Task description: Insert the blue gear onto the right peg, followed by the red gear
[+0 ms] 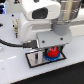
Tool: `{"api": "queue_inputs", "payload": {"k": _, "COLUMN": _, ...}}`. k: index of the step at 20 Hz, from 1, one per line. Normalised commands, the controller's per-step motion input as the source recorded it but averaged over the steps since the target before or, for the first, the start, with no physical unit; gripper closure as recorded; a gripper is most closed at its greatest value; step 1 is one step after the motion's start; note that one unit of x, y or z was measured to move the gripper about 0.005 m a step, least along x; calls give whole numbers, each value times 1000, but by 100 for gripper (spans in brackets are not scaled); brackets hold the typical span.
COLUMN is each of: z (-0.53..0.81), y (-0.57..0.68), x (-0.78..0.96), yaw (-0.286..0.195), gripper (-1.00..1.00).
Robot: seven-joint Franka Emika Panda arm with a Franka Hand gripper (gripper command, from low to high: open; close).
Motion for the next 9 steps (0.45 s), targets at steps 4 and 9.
{"api": "queue_inputs", "payload": {"k": 4, "z": 501, "y": 124, "x": 23, "yaw": 0, "gripper": -100}}
{"api": "queue_inputs", "payload": {"k": 9, "z": 574, "y": 115, "x": -10, "yaw": 0, "gripper": -100}}
